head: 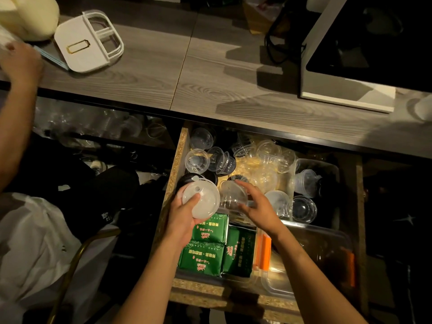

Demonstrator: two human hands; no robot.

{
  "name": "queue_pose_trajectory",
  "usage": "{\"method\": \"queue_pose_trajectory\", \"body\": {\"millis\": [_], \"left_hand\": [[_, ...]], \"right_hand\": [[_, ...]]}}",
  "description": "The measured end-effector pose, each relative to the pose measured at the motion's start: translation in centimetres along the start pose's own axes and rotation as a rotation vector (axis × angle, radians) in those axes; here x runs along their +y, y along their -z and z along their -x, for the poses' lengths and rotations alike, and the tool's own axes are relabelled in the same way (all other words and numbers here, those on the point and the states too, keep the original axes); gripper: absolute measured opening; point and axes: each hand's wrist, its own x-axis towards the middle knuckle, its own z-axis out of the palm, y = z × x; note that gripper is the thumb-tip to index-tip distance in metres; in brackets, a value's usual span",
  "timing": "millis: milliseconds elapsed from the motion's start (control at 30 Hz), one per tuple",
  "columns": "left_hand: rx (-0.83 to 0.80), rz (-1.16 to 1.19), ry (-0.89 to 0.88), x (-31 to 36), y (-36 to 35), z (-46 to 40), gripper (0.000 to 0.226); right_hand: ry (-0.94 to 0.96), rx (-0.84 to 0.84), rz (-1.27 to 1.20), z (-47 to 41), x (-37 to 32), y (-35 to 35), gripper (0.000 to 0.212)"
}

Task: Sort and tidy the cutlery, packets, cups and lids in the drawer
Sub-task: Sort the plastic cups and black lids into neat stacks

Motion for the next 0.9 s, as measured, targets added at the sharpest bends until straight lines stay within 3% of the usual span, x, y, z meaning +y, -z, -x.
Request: {"method": "queue_pose_trajectory", "body": {"millis": [133,267,333,433,533,600,667,767,900], "left_hand": [[0.007,0.031,0.019,-0.1,-0.3,-0.3,0.029],[-0.018,0.009,0.026,-0.1,-0.6,-0.2,0.029],[-0.024,-0.001,0.019,-0.2,-0.6,-0.1,0.029],[-0.026,-0.026,-0.01,-0.1,-0.8,0.3,0.031],[-0.064,-0.031,-0.002,0.4,-1.3,1.0,0.026],[-0.101,-0.031,0.021,0.8,-1.8,1.7,0.02],[-0.13,-0.044,0.021,1.0,-2.4,2.4,0.027],[-0.178,-0.078,-0.001,1.5,-3.3,3.6,0.052],[-0.23,-0.072,-0.021,2.5,-3.5,5.1,0.063]], "right_hand": [[-0.072,-0.074,-0.279,-0.6,-0.1,0.3,0.034],[-0.062,0.056,-0.206,-1.0,-0.3,-0.3,0.014],[-0.079,0.167,-0.055,-0.9,-0.2,-0.4,0.018],[-0.087,0.473,0.044,0.1,-1.3,0.0,0.02],[-0.014,0.667,-0.299,1.1,-4.0,0.9,0.023],[0.018,0.654,-0.557,1.8,-6.3,1.5,0.03],[0.008,0.549,-0.666,2.3,-8.1,1.7,0.033],[-0.024,0.417,-0.589,3.1,-9.1,0.5,0.032],[-0.083,0.456,-0.544,4.0,-10.1,-0.7,0.03]]}}
